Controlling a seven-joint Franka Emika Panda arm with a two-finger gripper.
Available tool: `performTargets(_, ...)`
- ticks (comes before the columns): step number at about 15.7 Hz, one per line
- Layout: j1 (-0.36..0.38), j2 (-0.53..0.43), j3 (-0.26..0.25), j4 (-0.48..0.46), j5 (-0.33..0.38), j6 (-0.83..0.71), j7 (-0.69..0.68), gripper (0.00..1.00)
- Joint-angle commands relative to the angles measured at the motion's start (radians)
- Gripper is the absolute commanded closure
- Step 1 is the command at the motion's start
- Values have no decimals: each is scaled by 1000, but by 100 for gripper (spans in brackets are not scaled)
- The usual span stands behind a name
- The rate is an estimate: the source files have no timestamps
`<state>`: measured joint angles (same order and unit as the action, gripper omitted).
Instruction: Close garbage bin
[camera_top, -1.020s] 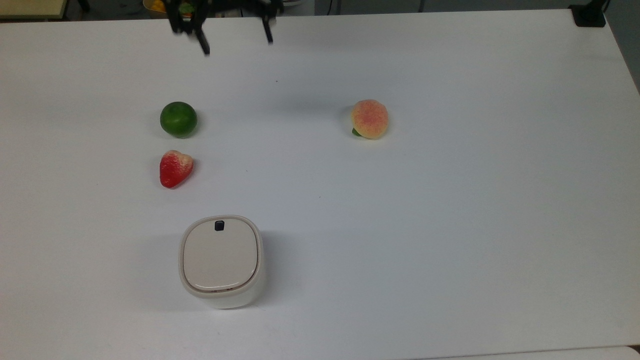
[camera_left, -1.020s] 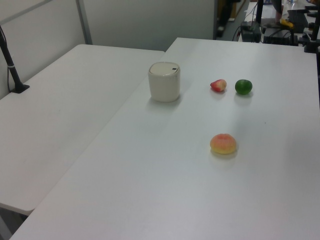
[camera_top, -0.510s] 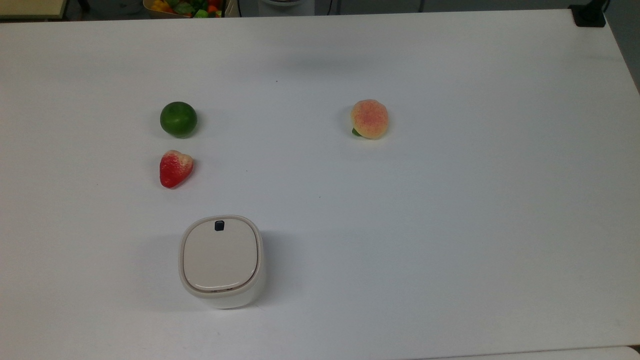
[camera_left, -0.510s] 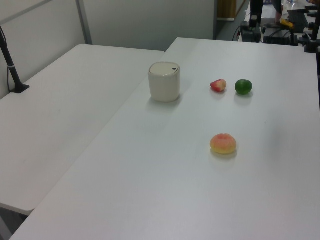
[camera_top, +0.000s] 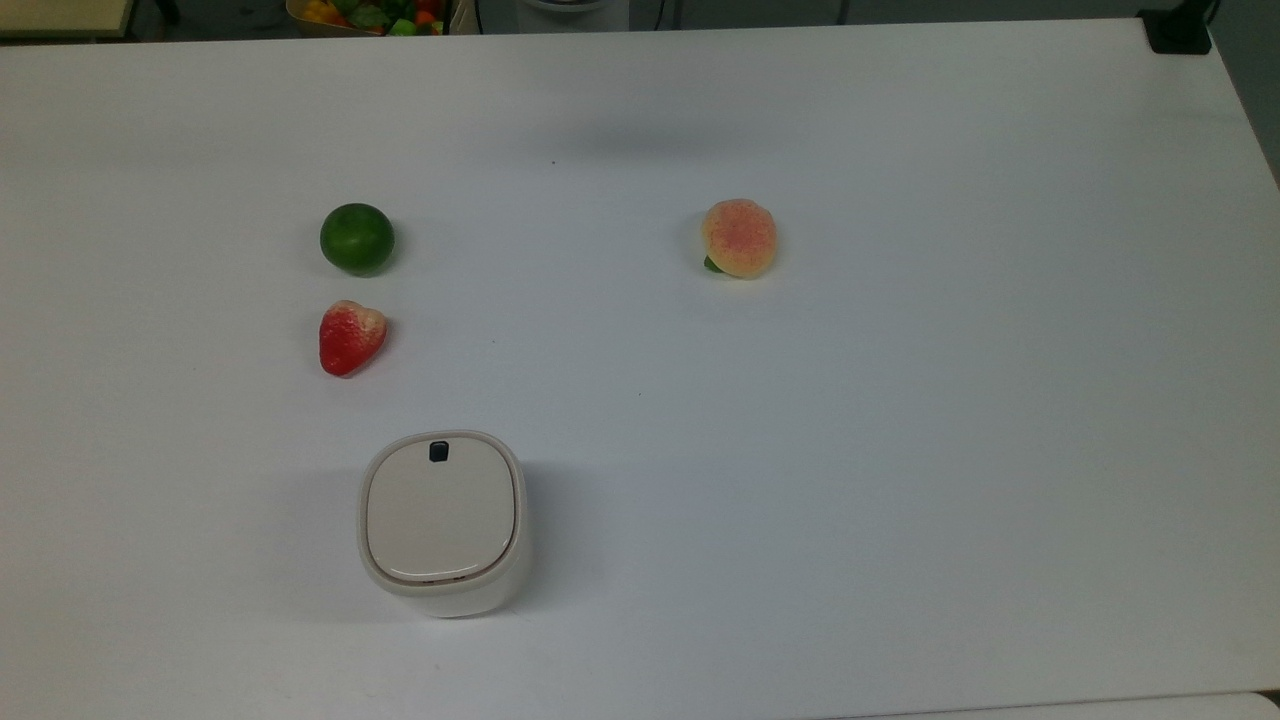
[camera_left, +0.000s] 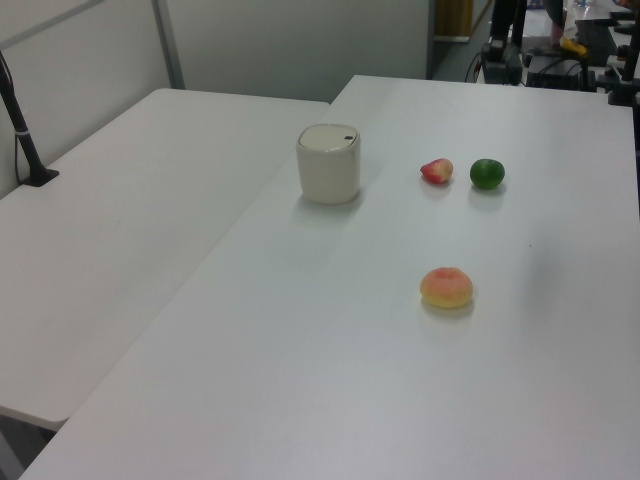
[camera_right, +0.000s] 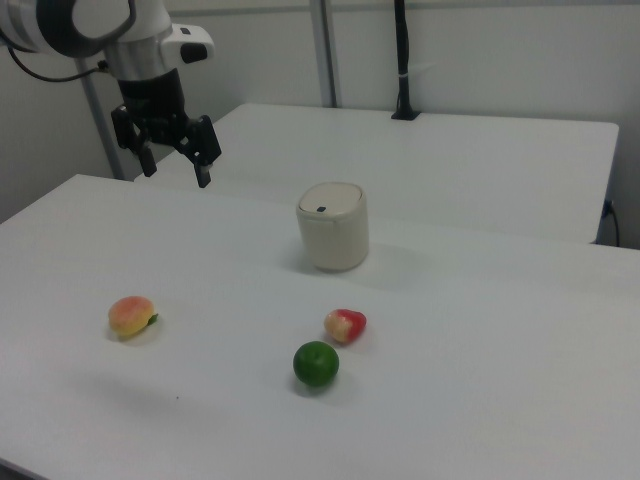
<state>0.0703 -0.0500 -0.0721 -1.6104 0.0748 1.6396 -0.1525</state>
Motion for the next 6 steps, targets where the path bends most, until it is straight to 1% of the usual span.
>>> performTargets(1, 9, -30, 2, -56, -20, 57, 24, 0)
performTargets(6, 13, -21, 2, -52, -21, 52, 25, 0)
